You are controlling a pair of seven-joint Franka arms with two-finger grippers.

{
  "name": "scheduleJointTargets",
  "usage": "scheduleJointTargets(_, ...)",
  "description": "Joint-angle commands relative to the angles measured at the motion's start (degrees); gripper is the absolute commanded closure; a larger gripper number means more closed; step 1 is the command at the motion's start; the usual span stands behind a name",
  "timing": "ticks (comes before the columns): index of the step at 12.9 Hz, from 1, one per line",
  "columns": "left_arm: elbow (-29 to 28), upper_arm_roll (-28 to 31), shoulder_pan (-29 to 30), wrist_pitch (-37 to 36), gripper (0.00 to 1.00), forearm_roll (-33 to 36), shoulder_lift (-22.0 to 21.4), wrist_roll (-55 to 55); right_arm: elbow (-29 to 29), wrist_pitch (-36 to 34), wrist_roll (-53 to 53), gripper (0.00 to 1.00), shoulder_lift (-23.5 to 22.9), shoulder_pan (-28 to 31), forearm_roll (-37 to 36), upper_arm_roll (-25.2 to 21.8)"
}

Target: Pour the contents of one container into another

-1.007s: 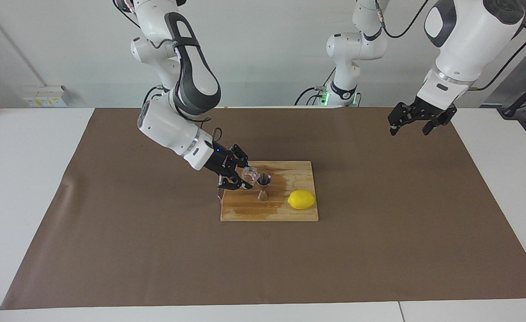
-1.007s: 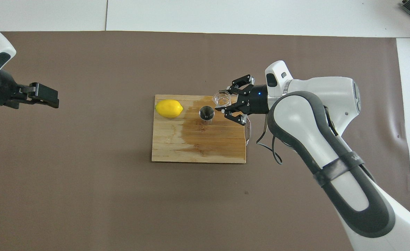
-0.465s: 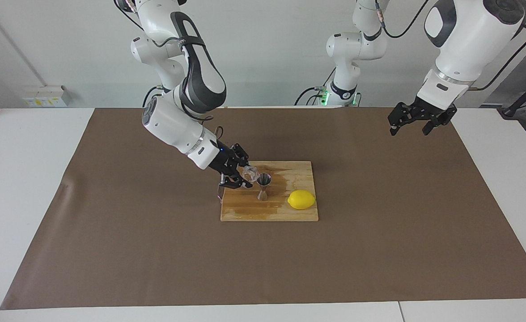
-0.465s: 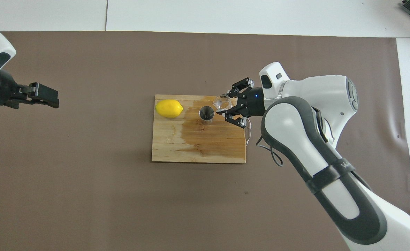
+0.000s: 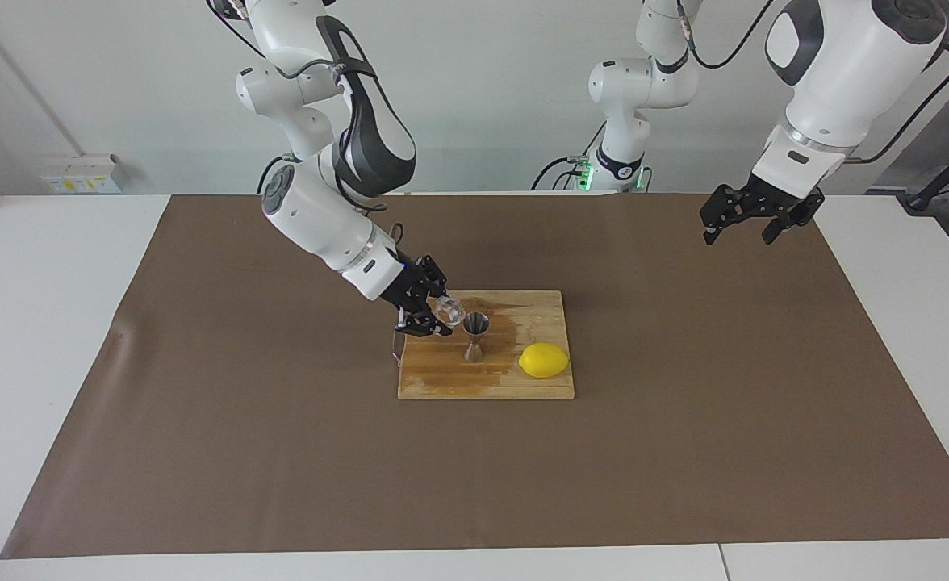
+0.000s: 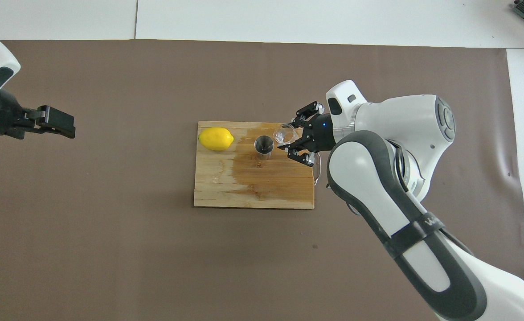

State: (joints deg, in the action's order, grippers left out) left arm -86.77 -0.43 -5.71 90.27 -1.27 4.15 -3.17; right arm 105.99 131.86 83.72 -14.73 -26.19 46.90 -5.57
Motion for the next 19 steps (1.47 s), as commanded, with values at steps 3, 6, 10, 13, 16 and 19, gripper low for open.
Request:
scheduleJointTargets(3,-2.2,0.3,-0.2,0.5,0.00,0.9,-1.8,0.1,1.0,0.2,-4.1,1.00,1.4,-0.6,-4.7,0.0)
scheduleJointTargets(6,-2.2,0.3,-0.3,0.5,0.00,0.9,-1.8,0.1,0.2,-0.1,-6.5,1.00,1.3,-1.1,-7.5,0.0)
scheduleJointTargets(10,-2.2,0.3,-0.2,0.5,0.00,0.9,-1.8,0.1,-0.8,-1.7,-10.2,1.00,1.3,-1.8,-10.4,0.0)
scheduleJointTargets(13,-2.2,0.3,-0.2,0.5,0.00,0.9,-1.9,0.1,-2.7,-3.9,-13.8,1.00,1.0,-2.2,-14.6,0.0)
scheduleJointTargets(16,-2.2,0.3,-0.2,0.5,0.00,0.9,-1.8,0.1,-4.6,-5.7,-15.3,1.00,0.8,-2.2,-16.7,0.0)
scheduleJointTargets(19,-2.2,0.3,-0.2,0.5,0.00,0.9,-1.8,0.1,-5.6,-6.2,-17.2,1.00,0.6,-2.1,-18.8,0.0)
